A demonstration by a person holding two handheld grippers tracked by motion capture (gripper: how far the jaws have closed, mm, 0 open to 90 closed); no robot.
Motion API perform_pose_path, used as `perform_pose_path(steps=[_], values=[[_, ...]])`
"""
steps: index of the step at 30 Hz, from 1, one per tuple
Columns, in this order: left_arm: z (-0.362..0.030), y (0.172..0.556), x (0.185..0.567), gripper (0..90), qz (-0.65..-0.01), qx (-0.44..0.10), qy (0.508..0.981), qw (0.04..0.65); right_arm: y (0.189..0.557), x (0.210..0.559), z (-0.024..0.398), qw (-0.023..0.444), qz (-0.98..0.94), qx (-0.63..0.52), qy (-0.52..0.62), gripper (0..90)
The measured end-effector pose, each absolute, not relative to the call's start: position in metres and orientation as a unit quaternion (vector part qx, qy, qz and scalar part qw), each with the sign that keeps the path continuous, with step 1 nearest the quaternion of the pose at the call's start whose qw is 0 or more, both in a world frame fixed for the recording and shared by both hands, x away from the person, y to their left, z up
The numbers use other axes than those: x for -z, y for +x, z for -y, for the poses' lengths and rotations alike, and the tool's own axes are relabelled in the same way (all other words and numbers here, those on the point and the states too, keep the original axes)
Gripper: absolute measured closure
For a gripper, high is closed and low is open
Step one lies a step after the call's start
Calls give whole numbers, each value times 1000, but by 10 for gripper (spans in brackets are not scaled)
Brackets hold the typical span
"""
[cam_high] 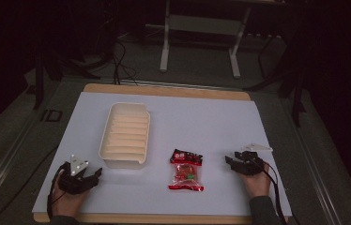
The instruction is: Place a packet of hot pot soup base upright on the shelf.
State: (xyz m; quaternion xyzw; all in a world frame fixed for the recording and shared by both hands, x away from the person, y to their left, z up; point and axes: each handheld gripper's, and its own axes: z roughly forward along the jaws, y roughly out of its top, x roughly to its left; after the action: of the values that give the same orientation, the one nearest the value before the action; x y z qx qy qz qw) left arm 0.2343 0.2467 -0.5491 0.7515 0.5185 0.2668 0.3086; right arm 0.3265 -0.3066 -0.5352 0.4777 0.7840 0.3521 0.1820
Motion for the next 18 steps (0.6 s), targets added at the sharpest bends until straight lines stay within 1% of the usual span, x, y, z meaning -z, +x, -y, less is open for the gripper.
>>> perform_pose_path(steps=[4, 5, 6, 7, 8, 9, 14, 17, 18], values=[[-247, 234, 549, 378, -517, -269, 751, 311, 324, 534, 300, 184, -794, -343, 467, 494], [-247, 233, 549, 379, -516, -269, 751, 312, 319, 530, 292, 207, -809, -325, 445, 512], [-247, 233, 549, 379, -516, -269, 751, 312, 319, 530, 292, 207, -809, -325, 445, 512], [-247, 233, 549, 379, -516, -270, 751, 312, 315, 527, 288, 217, -815, -322, 431, 551], [-247, 233, 549, 379, -516, -270, 751, 312, 315, 527, 288, 217, -815, -322, 431, 551], [-247, 233, 548, 379, -516, -269, 751, 313, 312, 523, 285, 213, -815, -331, 426, 583], [-247, 233, 549, 379, -516, -270, 751, 312, 309, 519, 279, 203, -813, -344, 424, 589], [-246, 233, 549, 379, -516, -271, 751, 312, 308, 518, 275, 182, -807, -368, 424, 590], [-246, 233, 549, 379, -516, -271, 751, 312, 308, 518, 275, 182, -807, -368, 424, 590]])
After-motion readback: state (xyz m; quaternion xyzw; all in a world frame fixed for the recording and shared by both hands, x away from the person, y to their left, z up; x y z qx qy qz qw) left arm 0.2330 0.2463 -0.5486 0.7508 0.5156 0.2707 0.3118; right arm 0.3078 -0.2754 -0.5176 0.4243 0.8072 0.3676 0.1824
